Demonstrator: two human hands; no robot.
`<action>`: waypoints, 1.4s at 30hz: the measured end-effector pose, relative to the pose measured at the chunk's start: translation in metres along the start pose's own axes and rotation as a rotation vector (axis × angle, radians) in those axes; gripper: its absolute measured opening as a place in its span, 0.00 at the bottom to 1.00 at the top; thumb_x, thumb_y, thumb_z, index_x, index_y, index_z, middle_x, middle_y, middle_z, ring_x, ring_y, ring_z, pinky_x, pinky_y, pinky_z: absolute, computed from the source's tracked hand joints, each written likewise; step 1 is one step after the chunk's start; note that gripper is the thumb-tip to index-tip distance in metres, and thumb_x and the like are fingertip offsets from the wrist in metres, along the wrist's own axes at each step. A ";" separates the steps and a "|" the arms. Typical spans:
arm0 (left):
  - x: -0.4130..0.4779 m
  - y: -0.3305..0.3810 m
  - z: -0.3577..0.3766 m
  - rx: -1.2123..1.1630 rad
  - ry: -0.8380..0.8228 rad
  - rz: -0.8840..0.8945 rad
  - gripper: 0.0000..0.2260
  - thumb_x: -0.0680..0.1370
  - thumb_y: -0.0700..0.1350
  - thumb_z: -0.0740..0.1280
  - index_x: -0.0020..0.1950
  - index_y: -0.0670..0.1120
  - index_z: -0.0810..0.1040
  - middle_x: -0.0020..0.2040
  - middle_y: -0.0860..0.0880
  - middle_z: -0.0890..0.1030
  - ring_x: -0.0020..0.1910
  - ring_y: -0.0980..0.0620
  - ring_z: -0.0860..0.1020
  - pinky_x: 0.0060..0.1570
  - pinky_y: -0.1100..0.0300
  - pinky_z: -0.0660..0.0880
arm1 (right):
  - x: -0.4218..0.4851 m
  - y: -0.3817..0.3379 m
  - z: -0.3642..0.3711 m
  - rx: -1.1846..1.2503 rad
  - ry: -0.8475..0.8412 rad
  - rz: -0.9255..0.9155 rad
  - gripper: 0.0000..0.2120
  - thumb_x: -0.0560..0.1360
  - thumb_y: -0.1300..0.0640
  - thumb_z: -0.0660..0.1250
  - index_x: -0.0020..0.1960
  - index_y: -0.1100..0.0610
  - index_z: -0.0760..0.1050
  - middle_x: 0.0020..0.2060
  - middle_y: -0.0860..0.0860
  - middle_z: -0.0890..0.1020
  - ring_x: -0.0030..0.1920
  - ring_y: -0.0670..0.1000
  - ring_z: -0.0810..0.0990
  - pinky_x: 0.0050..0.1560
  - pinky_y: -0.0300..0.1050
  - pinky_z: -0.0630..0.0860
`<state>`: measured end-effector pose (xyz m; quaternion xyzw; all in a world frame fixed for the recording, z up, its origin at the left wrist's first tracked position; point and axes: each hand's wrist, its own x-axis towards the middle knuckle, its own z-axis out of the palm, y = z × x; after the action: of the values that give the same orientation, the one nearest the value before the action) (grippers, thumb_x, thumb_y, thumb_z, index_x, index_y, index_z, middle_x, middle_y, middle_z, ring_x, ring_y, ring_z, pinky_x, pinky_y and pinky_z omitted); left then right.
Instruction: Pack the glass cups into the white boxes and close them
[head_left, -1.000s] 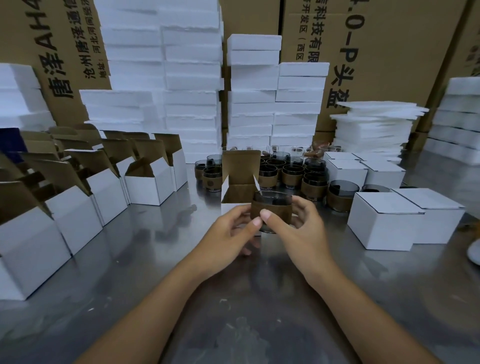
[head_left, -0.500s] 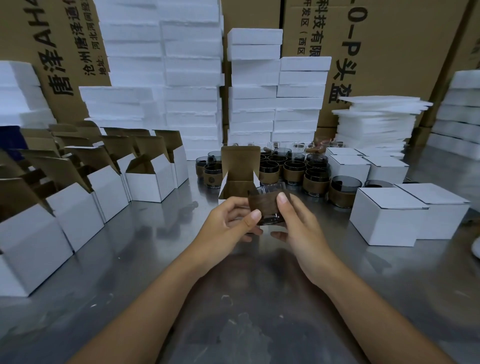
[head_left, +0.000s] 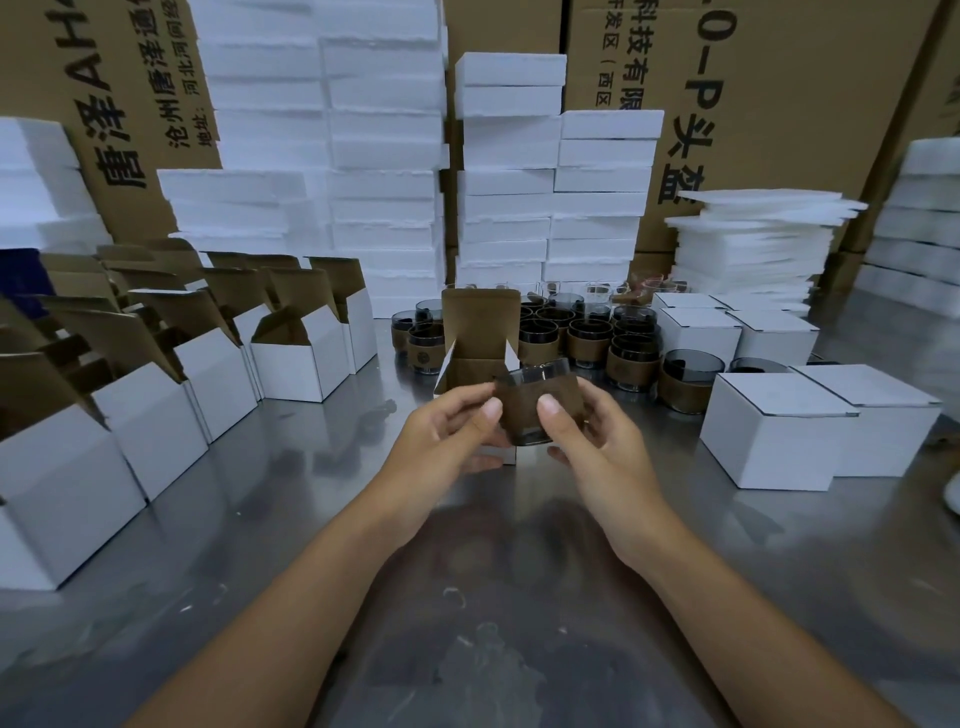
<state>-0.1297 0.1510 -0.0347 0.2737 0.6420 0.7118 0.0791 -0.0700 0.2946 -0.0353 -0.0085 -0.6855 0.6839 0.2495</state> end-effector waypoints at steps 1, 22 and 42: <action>0.000 0.001 0.001 -0.018 -0.021 -0.024 0.17 0.71 0.55 0.65 0.57 0.51 0.80 0.47 0.48 0.85 0.47 0.51 0.83 0.40 0.63 0.78 | -0.001 0.000 0.000 -0.027 0.002 -0.024 0.18 0.71 0.52 0.70 0.60 0.51 0.74 0.53 0.48 0.80 0.54 0.44 0.78 0.49 0.32 0.74; -0.001 0.002 -0.002 -0.208 -0.297 -0.039 0.22 0.78 0.46 0.62 0.72 0.53 0.67 0.66 0.48 0.76 0.64 0.46 0.75 0.58 0.57 0.75 | -0.003 0.009 -0.001 -0.316 0.039 -0.371 0.32 0.61 0.56 0.80 0.59 0.48 0.68 0.55 0.44 0.75 0.57 0.41 0.74 0.55 0.33 0.72; -0.001 0.006 -0.002 -0.224 -0.276 -0.075 0.20 0.76 0.49 0.65 0.68 0.55 0.72 0.63 0.46 0.78 0.61 0.47 0.77 0.54 0.57 0.77 | -0.007 0.005 -0.001 -0.307 0.003 -0.357 0.30 0.63 0.57 0.78 0.60 0.49 0.68 0.51 0.39 0.76 0.54 0.34 0.74 0.49 0.24 0.69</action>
<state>-0.1284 0.1477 -0.0297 0.3342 0.5516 0.7310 0.2229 -0.0653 0.2938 -0.0421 0.0741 -0.7718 0.5167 0.3631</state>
